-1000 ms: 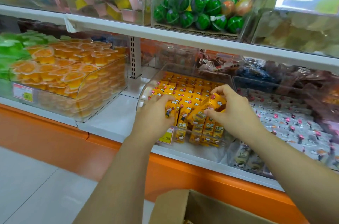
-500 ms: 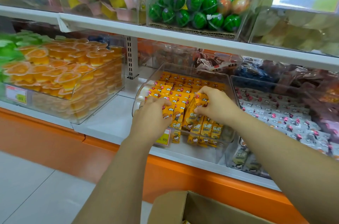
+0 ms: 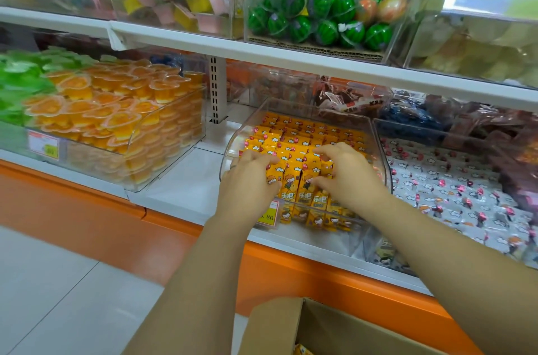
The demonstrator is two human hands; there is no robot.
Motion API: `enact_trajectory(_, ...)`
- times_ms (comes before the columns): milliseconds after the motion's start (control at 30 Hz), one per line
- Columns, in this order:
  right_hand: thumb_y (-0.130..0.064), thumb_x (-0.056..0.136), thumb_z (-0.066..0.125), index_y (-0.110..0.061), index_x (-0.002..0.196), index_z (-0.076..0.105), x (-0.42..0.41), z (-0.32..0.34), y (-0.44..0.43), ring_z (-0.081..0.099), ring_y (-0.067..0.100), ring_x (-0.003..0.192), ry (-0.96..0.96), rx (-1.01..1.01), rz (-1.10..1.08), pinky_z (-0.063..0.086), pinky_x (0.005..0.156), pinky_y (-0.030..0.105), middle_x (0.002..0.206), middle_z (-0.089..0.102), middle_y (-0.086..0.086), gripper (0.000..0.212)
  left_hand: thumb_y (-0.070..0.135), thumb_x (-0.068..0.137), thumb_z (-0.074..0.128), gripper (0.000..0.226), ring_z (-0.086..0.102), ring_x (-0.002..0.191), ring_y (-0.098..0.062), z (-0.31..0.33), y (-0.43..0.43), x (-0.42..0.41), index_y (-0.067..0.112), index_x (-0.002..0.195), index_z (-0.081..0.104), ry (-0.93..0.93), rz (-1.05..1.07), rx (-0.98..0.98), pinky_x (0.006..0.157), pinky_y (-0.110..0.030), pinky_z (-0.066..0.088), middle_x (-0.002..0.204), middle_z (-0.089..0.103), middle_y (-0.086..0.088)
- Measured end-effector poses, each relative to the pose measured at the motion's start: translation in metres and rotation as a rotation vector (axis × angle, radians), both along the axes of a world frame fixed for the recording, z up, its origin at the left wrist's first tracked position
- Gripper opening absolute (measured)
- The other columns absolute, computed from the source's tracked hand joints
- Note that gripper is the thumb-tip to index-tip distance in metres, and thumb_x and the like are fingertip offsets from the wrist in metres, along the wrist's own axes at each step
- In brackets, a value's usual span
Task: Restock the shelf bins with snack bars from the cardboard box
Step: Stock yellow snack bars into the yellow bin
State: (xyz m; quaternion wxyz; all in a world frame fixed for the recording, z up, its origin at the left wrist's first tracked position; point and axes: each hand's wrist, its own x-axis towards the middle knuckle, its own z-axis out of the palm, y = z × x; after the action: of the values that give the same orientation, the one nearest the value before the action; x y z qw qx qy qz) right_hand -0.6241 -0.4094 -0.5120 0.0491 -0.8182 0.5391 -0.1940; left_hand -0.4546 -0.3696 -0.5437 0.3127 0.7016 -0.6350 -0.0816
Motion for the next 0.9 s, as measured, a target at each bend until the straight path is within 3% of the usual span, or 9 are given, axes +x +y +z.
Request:
enact_trajectory(100, -0.028, 0.086, 0.068, -0.026, 0.128, 0.054, -0.015, 0.002, 0.026, 0.043, 0.001, 0.084, -0.068, -0.097, 0.074, 0.035, 0.078, 0.018, 0.109, 0.051, -0.01, 0.045, 0.029, 0.09, 0.062, 0.043, 0.042, 0.124, -0.019, 0.0, 0.006, -0.003, 0.031, 0.131, 0.051, 0.009, 0.018, -0.034, 0.093, -0.037, 0.043, 0.136, 0.044, 0.003)
enact_trajectory(200, -0.022, 0.085, 0.068, -0.024, 0.118, 0.061, -0.036, -0.002, 0.054, 0.046, -0.001, 0.07, -0.132, -0.132, 0.13, 0.034, 0.069, 0.016, 0.09, 0.048, -0.019, 0.034, 0.023, 0.09, 0.06, 0.036, 0.047, 0.116, -0.019, -0.001, 0.021, -0.008, 0.029, 0.125, 0.056, 0.0, 0.031, -0.17, 0.087, -0.035, 0.045, 0.129, 0.048, 0.004)
enact_trajectory(300, -0.016, 0.085, 0.068, -0.023, 0.11, 0.065, -0.06, -0.014, 0.08, 0.053, 0.001, 0.073, -0.227, -0.119, 0.134, 0.037, 0.066, 0.01, 0.09, 0.056, -0.013, 0.026, 0.018, 0.089, 0.062, 0.028, 0.052, 0.102, -0.015, -0.004, 0.044, -0.017, 0.025, 0.116, 0.063, 0.029, 0.002, -0.302, 0.082, -0.036, 0.046, 0.121, 0.052, 0.004)
enact_trajectory(433, -0.011, 0.084, 0.066, -0.022, 0.102, 0.068, -0.089, -0.044, 0.111, 0.053, 0.005, 0.076, -0.341, -0.096, 0.11, 0.037, 0.064, 0.008, 0.083, 0.06, -0.014, 0.021, 0.016, 0.089, 0.061, 0.025, 0.056, 0.089, -0.007, -0.02, 0.076, -0.044, 0.023, 0.112, 0.065, 0.133, -0.098, -0.284, 0.076, -0.031, 0.049, 0.113, 0.057, 0.007)
enact_trajectory(533, -0.011, 0.082, 0.064, -0.021, 0.099, 0.067, -0.11, -0.076, 0.131, 0.053, 0.003, 0.071, -0.383, -0.065, 0.105, 0.036, 0.063, 0.005, 0.078, 0.056, -0.021, 0.019, 0.014, 0.088, 0.06, 0.025, 0.054, 0.083, -0.002, -0.046, 0.094, -0.073, 0.023, 0.111, 0.064, 0.161, -0.188, -0.169, 0.078, -0.031, 0.049, 0.101, 0.055, 0.013)
enact_trajectory(633, -0.008, 0.083, 0.066, -0.019, 0.098, 0.069, -0.133, -0.11, 0.148, 0.053, -0.003, 0.07, -0.37, 0.03, 0.037, 0.036, 0.061, 0.004, 0.071, 0.052, -0.024, 0.019, 0.015, 0.088, 0.059, 0.024, 0.06, 0.089, -0.007, -0.077, 0.103, -0.103, 0.025, 0.11, 0.064, 0.142, -0.245, -0.033, 0.081, -0.036, 0.05, 0.105, 0.062, 0.008)
enact_trajectory(733, -0.007, 0.085, 0.065, -0.02, 0.099, 0.068, -0.16, -0.147, 0.159, 0.055, -0.001, 0.071, -0.355, 0.148, -0.033, 0.037, 0.062, 0.003, 0.079, 0.054, -0.025, 0.02, 0.017, 0.089, 0.058, 0.024, 0.059, 0.09, -0.007, -0.11, 0.106, -0.128, 0.027, 0.11, 0.063, 0.115, -0.292, 0.106, 0.081, -0.037, 0.052, 0.105, 0.062, 0.009)
enact_trajectory(900, -0.007, 0.086, 0.063, -0.022, 0.108, 0.065, -0.202, -0.214, 0.17, 0.059, 0.002, 0.077, -0.315, 0.402, -0.198, 0.047, 0.072, 0.016, 0.087, 0.063, -0.012, 0.026, 0.019, 0.093, 0.055, 0.024, 0.055, 0.089, -0.001, -0.169, 0.103, -0.151, 0.029, 0.115, 0.061, 0.085, -0.292, 0.385, 0.081, -0.026, 0.051, 0.11, 0.06, 0.012)
